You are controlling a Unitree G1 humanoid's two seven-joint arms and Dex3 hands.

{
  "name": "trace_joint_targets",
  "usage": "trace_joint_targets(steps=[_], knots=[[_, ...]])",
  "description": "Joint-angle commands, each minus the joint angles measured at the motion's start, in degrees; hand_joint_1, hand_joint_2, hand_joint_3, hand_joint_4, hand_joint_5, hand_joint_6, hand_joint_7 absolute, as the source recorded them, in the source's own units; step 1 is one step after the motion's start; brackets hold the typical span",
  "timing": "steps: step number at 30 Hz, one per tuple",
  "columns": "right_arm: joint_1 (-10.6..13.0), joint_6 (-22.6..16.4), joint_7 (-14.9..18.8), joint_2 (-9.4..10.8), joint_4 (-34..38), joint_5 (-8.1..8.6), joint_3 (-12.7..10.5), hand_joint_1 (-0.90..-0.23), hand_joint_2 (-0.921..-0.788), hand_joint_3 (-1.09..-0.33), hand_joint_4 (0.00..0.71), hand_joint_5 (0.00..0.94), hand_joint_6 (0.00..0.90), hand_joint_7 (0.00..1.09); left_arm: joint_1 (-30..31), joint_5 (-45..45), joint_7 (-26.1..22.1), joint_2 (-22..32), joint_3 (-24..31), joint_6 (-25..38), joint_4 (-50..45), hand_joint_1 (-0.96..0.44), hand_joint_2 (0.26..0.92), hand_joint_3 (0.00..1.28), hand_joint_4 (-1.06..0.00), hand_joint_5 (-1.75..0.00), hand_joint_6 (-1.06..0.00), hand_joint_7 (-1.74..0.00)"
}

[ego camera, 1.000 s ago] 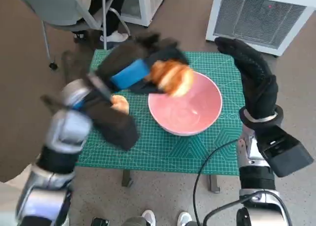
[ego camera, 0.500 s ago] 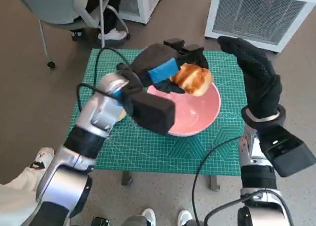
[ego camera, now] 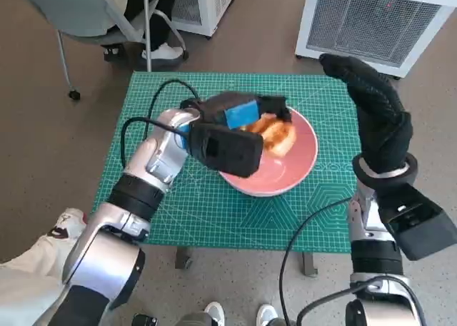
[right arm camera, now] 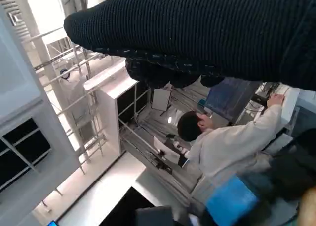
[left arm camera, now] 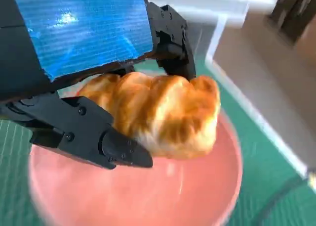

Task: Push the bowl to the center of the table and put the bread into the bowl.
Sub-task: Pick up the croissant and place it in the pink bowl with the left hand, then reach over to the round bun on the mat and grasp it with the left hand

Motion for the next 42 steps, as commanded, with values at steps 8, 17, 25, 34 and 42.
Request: trace_joint_targets(steps=[8, 17, 25, 34, 42], knots=[[1.36, -0.19, -1.18, 0.38, 0.49, -1.56, 0.14, -0.61, -0.921, -0.77, 0.322, 0.014, -0.001, 0.71, 3.34, -2.66, -1.35, 4.09, 2.49, -0.4, -10.04, -0.32, 0.835, 0.05, 0.0, 0.0, 0.0, -0.35], [1.56, 0.18, -1.59, 1.0, 0.35, -1.5, 0.43, -0.604, -0.921, -0.77, 0.322, 0.014, -0.001, 0.71, 8.37, -8.0, -3.97, 10.71, 7.63, -1.75, -20.73, -0.33, 0.845, 0.04, 0.0, 0.0, 0.0, -0.31], [2.13, 1.08, -1.5, 1.44, -0.82, -0.93, 0.61, -0.606, -0.921, -0.769, 0.321, 0.014, -0.001, 0.71, 14.81, -12.03, -6.15, 18.26, 13.56, 2.07, -31.87, -0.25, 0.86, 0.01, 0.0, 0.0, -0.1, -0.18], [2.03, 1.42, -1.49, 1.77, -0.49, -0.69, 0.58, -0.61, -0.921, -0.768, 0.32, 0.013, -0.001, 0.7, 20.32, -9.21, -4.59, 25.6, 16.5, 6.72, -35.91, -0.21, 0.863, 0.0, -0.03, -0.01, -0.15, -0.11], [1.61, 1.12, -1.32, 2.07, 0.46, -0.69, 0.61, -0.605, -0.921, -0.768, 0.321, 0.013, -0.001, 0.7, 22.53, -4.61, -2.04, 29.61, 15.42, 6.63, -31.6, -0.24, 0.864, 0.0, -0.03, 0.0, -0.16, -0.09]])
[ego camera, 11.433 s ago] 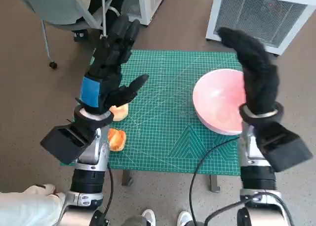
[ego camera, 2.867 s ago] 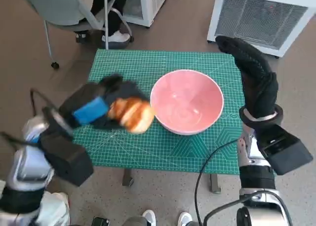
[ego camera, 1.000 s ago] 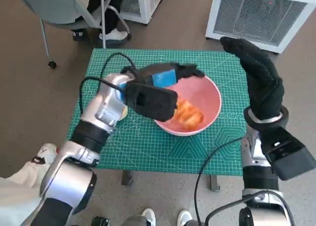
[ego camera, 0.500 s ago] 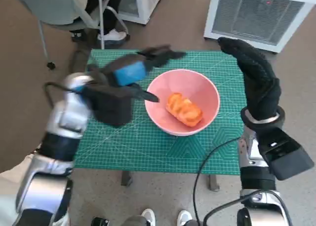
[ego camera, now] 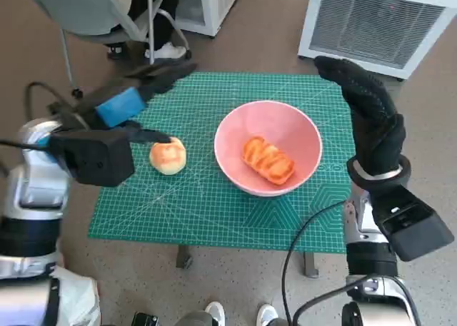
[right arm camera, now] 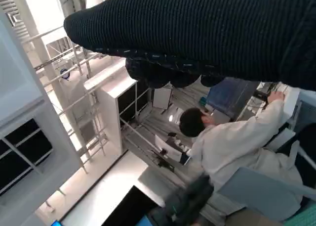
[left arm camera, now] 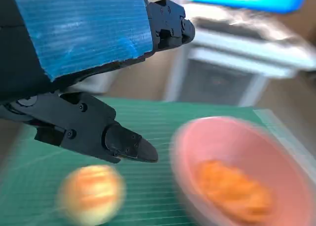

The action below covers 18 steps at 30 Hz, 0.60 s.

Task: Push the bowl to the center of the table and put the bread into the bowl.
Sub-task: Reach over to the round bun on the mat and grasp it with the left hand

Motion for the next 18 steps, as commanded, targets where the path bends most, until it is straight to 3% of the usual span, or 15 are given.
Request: trace_joint_targets(steps=[1, 18], knots=[[0.68, 0.45, 0.07, 0.45, 1.25, 0.28, 0.15, -0.604, -0.921, -0.768, 0.321, 0.013, -0.001, 0.7, 1.22, 2.3, 1.25, 1.55, -1.03, 0.05, 2.28, -0.24, 0.863, 0.0, -0.03, 0.0, -0.17, -0.08], [0.0, -0.6, 1.02, -0.03, 2.59, 0.67, 0.2, -0.596, -0.921, -0.77, 0.322, 0.014, -0.001, 0.7, -1.02, 7.12, 1.89, -0.94, -7.08, 1.59, 11.42, -0.21, 0.851, 0.0, -0.06, -0.01, -0.19, -0.05]])
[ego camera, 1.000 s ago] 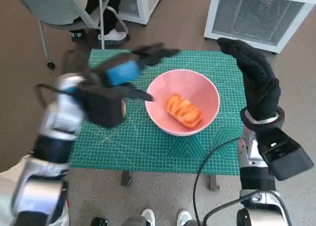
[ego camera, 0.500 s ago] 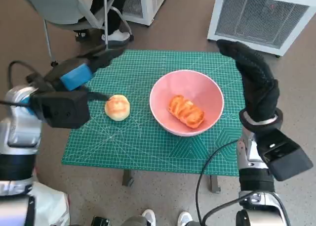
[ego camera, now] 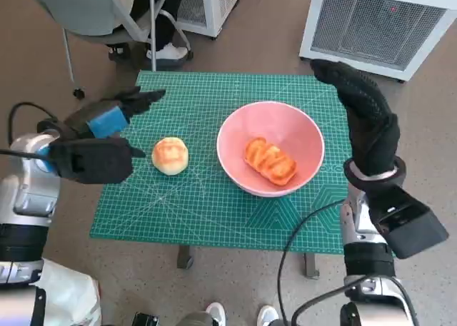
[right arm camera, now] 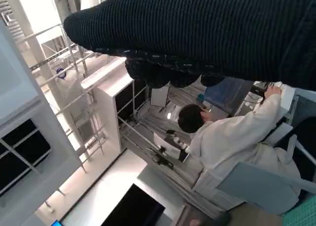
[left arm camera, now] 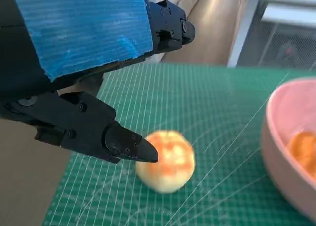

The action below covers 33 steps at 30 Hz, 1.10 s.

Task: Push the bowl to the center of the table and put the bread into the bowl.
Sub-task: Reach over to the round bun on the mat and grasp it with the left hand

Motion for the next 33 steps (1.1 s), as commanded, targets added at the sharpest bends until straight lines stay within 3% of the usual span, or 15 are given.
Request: trace_joint_targets(steps=[1, 19, 33], knots=[[0.25, -0.16, 0.94, -0.32, 0.77, 0.68, 0.04, -0.596, -0.921, -0.77, 0.322, 0.014, -0.001, 0.7, -2.29, 2.02, 1.13, -1.81, -2.44, 0.39, 4.29, -0.21, 0.851, 0.0, -0.06, -0.01, -0.19, -0.05], [0.62, 0.38, 1.37, -1.29, -0.01, 1.29, -0.16, -0.598, -0.921, -0.771, 0.322, 0.013, -0.001, 0.7, -10.86, 6.06, 6.41, -9.07, -9.0, -3.15, 26.72, -0.18, 0.843, 0.0, -0.08, -0.01, -0.22, -0.03], [1.5, 1.18, 1.08, -1.52, -1.54, 1.07, -0.02, -0.599, -0.921, -0.769, 0.321, 0.012, -0.001, 0.69, -13.18, 8.63, 11.2, -12.41, -12.2, -3.73, 35.65, -0.09, 0.859, 0.01, -0.16, -0.03, -0.29, -0.05]])
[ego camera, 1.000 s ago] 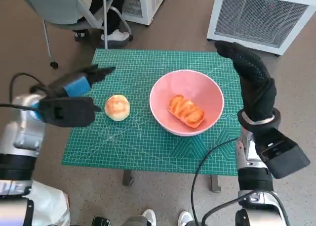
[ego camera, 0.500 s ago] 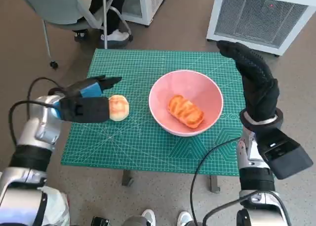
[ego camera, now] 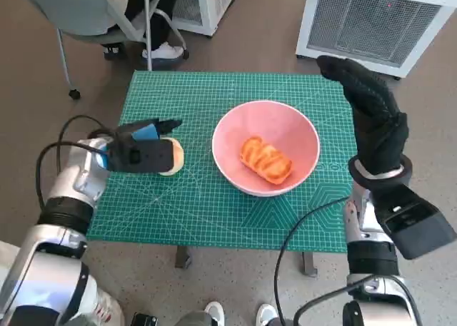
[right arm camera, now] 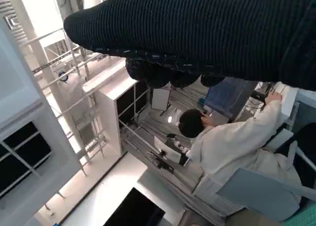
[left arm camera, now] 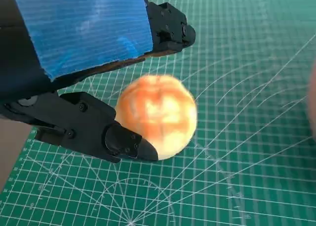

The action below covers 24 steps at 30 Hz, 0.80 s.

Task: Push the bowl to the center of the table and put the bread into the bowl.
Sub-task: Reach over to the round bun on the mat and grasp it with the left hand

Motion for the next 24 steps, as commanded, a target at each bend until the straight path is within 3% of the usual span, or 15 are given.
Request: trace_joint_targets(steps=[1, 5, 11, 12, 13, 16, 19, 24], knots=[[1.65, 0.87, 0.19, -0.47, -0.19, -0.59, 0.12, -0.599, -0.921, -0.769, 0.321, 0.012, -0.001, 0.69, -1.05, 1.0, 2.03, -1.0, -1.05, -0.63, 2.03, -0.09, 0.866, 0.01, -0.18, -0.03, -0.31, -0.05], [1.58, 0.84, 0.14, -0.43, 0.09, -0.76, 0.14, -0.6, -0.921, -0.769, 0.321, 0.012, -0.001, 0.69, -0.68, 1.78, 4.26, -1.68, -2.07, -1.29, 3.2, -0.08, 0.887, 0.01, -0.32, -0.05, -0.4, -0.08], [1.62, 0.86, 0.07, -0.39, 0.14, -0.83, 0.18, -0.603, -0.921, -0.768, 0.321, 0.012, -0.001, 0.69, -0.36, 2.69, 7.13, -2.32, -3.07, -2.56, 5.08, -0.08, 0.917, 0.05, -0.69, -0.12, -0.63, -0.17], [1.61, 0.88, 0.07, -0.39, 0.17, -0.83, 0.18, -0.603, -0.921, -0.768, 0.321, 0.012, -0.001, 0.69, -0.37, 2.73, 7.5, -2.41, -3.1, -2.78, 5.42, -0.06, 0.918, 0.07, -0.68, -0.33, -0.6, -0.4], [1.6, 0.88, 0.08, -0.38, 0.2, -0.82, 0.19, -0.603, -0.921, -0.768, 0.321, 0.012, -0.001, 0.69, -0.32, 2.79, 7.97, -2.41, -3.16, -3.17, 5.71, -0.04, 0.919, 0.13, -0.64, -0.69, -0.51, -0.76], [1.58, 0.89, 0.09, -0.33, 0.3, -0.77, 0.19, -0.606, -0.921, -0.767, 0.322, 0.012, -0.001, 0.69, -0.22, 2.76, 8.91, -2.25, -3.22, -4.32, 6.21, -0.01, 0.92, 0.16, -0.61, -1.09, -0.49, -1.11], [1.57, 0.93, 0.1, -0.26, 0.35, -0.73, 0.21, -0.607, -0.921, -0.767, 0.322, 0.013, -0.001, 0.69, -0.2, 2.38, 9.41, -1.96, -3.0, -5.55, 6.7, -0.01, 0.92, 0.14, -0.62, -1.21, -0.52, -1.19], [1.51, 0.98, 0.06, -0.11, 0.59, -0.77, 0.25, -0.606, -0.921, -0.767, 0.322, 0.012, -0.001, 0.69, -0.4, 2.09, 10.26, -1.77, -2.64, -6.87, 7.72, 0.0, 0.92, 0.12, -0.62, -1.25, -0.58, -1.19]])
